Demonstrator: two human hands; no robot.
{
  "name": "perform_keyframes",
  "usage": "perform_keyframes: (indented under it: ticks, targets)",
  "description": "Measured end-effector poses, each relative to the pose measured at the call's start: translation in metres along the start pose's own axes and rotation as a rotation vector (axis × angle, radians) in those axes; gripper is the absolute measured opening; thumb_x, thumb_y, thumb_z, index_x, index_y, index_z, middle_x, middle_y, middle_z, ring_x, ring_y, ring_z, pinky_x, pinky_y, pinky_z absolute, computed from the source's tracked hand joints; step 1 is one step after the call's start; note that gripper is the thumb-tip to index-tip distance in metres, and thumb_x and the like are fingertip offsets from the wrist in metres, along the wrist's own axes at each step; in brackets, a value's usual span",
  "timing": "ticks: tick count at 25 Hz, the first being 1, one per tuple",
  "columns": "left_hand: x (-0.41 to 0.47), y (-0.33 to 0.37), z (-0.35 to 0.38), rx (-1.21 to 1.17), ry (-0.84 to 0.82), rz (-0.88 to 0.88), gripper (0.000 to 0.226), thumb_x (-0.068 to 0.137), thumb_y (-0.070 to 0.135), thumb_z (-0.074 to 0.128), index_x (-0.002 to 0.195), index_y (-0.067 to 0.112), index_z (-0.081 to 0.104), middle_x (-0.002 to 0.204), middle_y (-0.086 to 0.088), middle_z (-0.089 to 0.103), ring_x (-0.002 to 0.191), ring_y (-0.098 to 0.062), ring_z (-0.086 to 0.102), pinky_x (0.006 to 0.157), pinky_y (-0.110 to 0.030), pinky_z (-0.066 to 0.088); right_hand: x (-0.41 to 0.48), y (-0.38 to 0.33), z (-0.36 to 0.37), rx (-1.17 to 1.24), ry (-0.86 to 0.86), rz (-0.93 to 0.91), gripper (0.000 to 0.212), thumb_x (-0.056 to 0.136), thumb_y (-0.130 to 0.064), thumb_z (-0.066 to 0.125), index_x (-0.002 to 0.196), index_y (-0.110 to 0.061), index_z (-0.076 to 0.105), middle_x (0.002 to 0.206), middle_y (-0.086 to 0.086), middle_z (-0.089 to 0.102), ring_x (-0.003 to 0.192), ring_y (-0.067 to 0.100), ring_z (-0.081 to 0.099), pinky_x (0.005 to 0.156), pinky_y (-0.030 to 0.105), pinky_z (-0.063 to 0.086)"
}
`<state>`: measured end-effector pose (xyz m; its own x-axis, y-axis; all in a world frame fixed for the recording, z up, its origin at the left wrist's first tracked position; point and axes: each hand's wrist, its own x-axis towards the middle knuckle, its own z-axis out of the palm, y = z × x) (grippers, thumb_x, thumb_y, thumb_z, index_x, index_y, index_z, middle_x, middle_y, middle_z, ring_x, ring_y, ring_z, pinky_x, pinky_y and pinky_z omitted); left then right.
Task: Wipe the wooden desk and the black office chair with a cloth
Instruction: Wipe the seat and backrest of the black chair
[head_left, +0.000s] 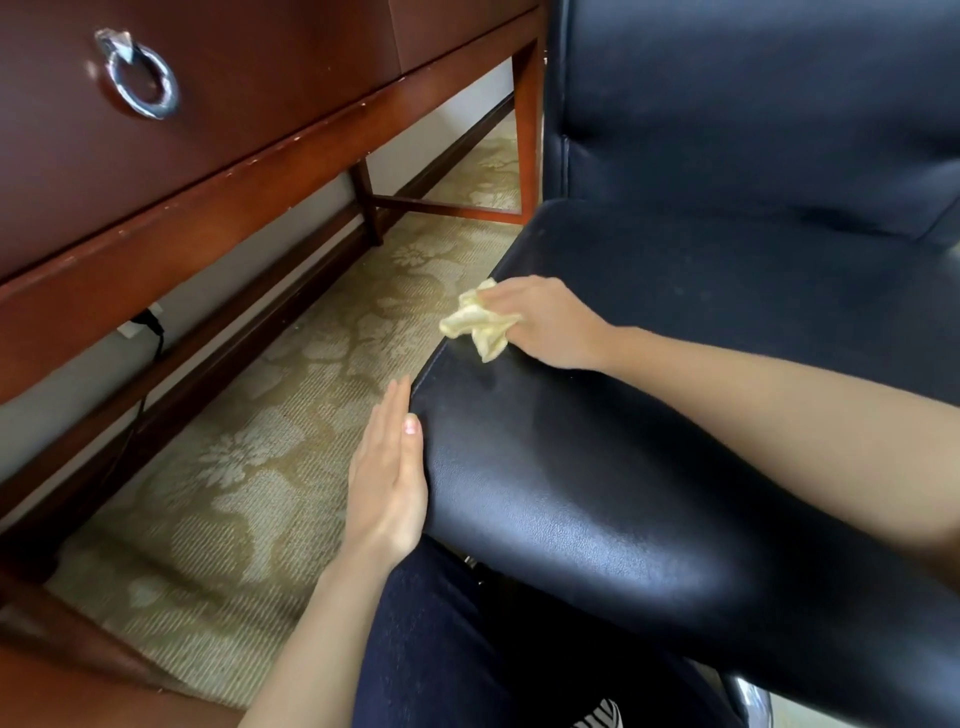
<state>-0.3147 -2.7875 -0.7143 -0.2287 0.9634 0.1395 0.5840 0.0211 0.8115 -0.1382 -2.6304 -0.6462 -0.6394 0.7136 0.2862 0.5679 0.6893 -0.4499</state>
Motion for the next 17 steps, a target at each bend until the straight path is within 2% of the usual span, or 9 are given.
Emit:
perform_keyframes:
  ticks: [4,6,9,12,14,15,17]
  targets:
    - [0.000,0.001,0.001,0.057,0.041,0.005,0.068,0.089,0.059,0.007,0.150,0.033,0.019,0.157,0.014,0.020,0.145,-0.005,0.014,0.120,-0.037,0.012,-0.062,-0.028,-0.010,0.057,-0.081,-0.178,0.042,0.085,0.009,0.056,0.122,-0.011,0.062,0.124,0.008,0.062,0.110,0.027,0.057,0.099,0.040,0.040]
    - [0.000,0.003,0.002,0.089,0.056,-0.002,0.067,0.090,0.057,0.007,0.150,0.032,0.021,0.157,0.012,0.021,0.145,-0.007,0.013,0.119,-0.035,0.011,-0.097,-0.037,-0.017,0.047,-0.166,-0.240,0.040,0.084,0.008,0.057,0.116,-0.015,0.066,0.122,0.005,0.062,0.103,0.024,0.055,0.095,0.036,0.043]
    - [-0.001,0.002,0.004,0.091,0.053,-0.015,0.066,0.090,0.057,0.005,0.150,0.035,0.020,0.156,0.015,0.021,0.145,-0.006,0.011,0.119,-0.033,0.010,-0.152,-0.044,-0.028,-0.005,-0.292,-0.376,0.036,0.081,0.007,0.062,0.106,-0.016,0.073,0.113,0.000,0.065,0.098,0.019,0.055,0.090,0.028,0.046]
    - [0.000,-0.002,0.005,0.044,0.039,-0.033,0.068,0.086,0.063,0.002,0.149,0.042,0.018,0.154,0.021,0.021,0.144,-0.001,0.008,0.118,-0.030,0.007,-0.181,-0.038,-0.041,-0.015,-0.375,-0.460,0.025,0.089,-0.006,0.061,0.109,-0.016,0.072,0.118,-0.001,0.064,0.106,0.023,0.056,0.087,0.031,0.049]
    - [0.001,-0.002,0.006,-0.025,0.010,-0.078,0.067,0.084,0.068,0.003,0.146,0.048,0.020,0.151,0.026,0.023,0.143,0.002,0.012,0.117,-0.030,0.008,-0.182,-0.027,-0.054,0.002,-0.346,-0.472,0.027,0.096,-0.021,0.050,0.113,-0.016,0.070,0.123,0.001,0.062,0.109,0.021,0.057,0.088,0.030,0.050]
    - [0.003,-0.001,0.005,-0.089,-0.001,-0.126,0.063,0.084,0.070,0.007,0.143,0.053,0.023,0.148,0.029,0.027,0.141,0.002,0.017,0.117,-0.031,0.011,-0.177,-0.019,-0.061,0.017,-0.294,-0.421,0.032,0.097,-0.029,0.044,0.115,-0.016,0.069,0.122,0.002,0.063,0.108,0.018,0.058,0.087,0.030,0.051]
    - [0.007,0.001,0.005,-0.209,-0.016,-0.212,0.051,0.085,0.070,0.016,0.134,0.062,0.029,0.135,0.039,0.037,0.132,0.007,0.029,0.113,-0.029,0.019,-0.163,-0.001,-0.073,0.006,-0.104,-0.282,0.038,0.099,-0.038,0.037,0.116,-0.020,0.066,0.107,0.007,0.069,0.100,0.011,0.059,0.087,0.023,0.050]
